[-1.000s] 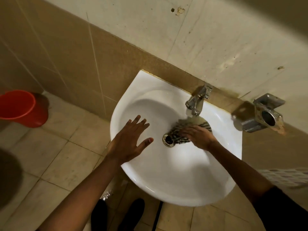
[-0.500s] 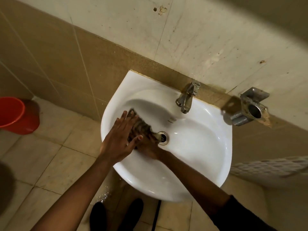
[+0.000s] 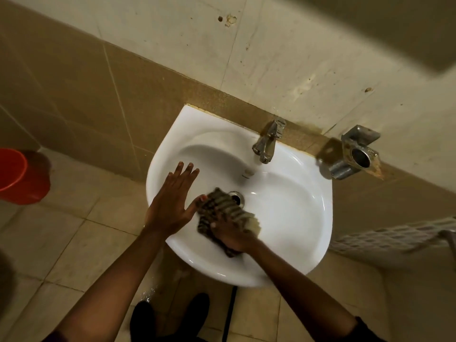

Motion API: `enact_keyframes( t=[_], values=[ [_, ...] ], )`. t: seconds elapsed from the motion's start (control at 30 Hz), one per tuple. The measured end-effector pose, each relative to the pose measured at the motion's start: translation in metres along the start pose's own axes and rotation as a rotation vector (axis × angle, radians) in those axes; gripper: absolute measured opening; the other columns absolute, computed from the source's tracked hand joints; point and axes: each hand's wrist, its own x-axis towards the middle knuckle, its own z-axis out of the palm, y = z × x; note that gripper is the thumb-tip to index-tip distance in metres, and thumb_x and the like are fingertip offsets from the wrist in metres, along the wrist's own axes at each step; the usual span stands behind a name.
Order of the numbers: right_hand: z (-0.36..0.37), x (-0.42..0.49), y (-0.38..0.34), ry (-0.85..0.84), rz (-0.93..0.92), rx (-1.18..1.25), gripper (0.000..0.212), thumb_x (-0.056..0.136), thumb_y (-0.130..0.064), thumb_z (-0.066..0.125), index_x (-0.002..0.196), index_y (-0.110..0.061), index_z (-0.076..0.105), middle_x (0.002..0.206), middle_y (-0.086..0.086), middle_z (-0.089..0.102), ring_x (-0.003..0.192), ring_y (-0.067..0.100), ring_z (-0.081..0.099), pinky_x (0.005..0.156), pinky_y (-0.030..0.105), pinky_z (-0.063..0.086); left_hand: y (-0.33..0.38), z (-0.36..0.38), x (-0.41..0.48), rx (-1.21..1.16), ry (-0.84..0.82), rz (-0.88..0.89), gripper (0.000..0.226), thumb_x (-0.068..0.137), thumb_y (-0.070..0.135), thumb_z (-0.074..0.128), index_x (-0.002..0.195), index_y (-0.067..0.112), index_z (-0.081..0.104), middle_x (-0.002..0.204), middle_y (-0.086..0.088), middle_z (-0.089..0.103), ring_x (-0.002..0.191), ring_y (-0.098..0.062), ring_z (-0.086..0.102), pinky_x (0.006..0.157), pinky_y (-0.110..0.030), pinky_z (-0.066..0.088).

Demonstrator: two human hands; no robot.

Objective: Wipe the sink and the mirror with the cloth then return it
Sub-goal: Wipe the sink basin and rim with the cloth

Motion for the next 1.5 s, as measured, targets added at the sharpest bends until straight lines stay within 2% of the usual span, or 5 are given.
enact_keyframes(
  t=[0.2,0.5,0.67,1.1,1.5],
  values=[
    [-0.002,-0.08,-0.005,-0.276,-0.187,0.124,0.048,0.103,-0.029,0.026,0.148,-0.019,0.014,0.152,-0.005,0.019,0.137,0.006,0.015,0.112,0.019,0.007,0.002,0.001,0.0,-0.003,-0.009,0.004,0.078,0.088,0.07,0.016,0.15,0.022,0.021,0.159,0.004,0.014,0.148,-0.012,0.001,0.12,-0.034,0.006],
    [-0.05,0.002,0.12,0.251,0.254,-0.624,0.059,0.09,-0.041,0.026,0.146,-0.025,0.015,0.152,0.002,0.031,0.141,0.031,0.02,0.106,0.073,0.01,0.0,0.003,0.001,0.025,0.004,-0.001,0.077,0.088,0.069,0.019,0.15,0.022,0.022,0.158,0.004,0.017,0.148,-0.012,0.004,0.119,-0.035,0.009],
    [-0.014,0.047,0.048,0.18,0.072,-0.295,0.054,0.1,-0.041,0.019,0.145,-0.038,-0.011,0.156,-0.006,-0.018,0.143,0.022,-0.017,0.108,0.064,-0.016,0.0,0.003,0.0,0.006,0.007,-0.01,0.077,0.088,0.069,0.018,0.149,0.023,0.024,0.158,0.004,0.018,0.148,-0.011,0.003,0.12,-0.033,0.009],
    [0.0,-0.068,0.031,0.021,0.052,0.142,0.042,0.096,-0.027,0.047,0.138,-0.034,0.042,0.141,-0.011,0.039,0.112,-0.009,0.048,0.091,0.006,0.033,-0.001,0.002,-0.003,-0.035,0.053,0.0,0.075,0.088,0.069,0.019,0.149,0.024,0.024,0.158,0.007,0.018,0.148,-0.008,0.003,0.119,-0.031,0.008],
    [-0.087,-0.099,-0.056,0.526,-0.451,1.241,0.075,0.069,-0.03,0.08,0.134,-0.017,0.046,0.127,0.019,0.058,0.11,0.034,0.061,0.087,0.048,0.054,0.03,-0.024,0.027,-0.292,0.315,0.043,0.073,0.091,0.066,0.02,0.146,0.019,0.032,0.157,0.005,0.018,0.146,-0.001,0.0,0.118,-0.058,0.014]
  ],
)
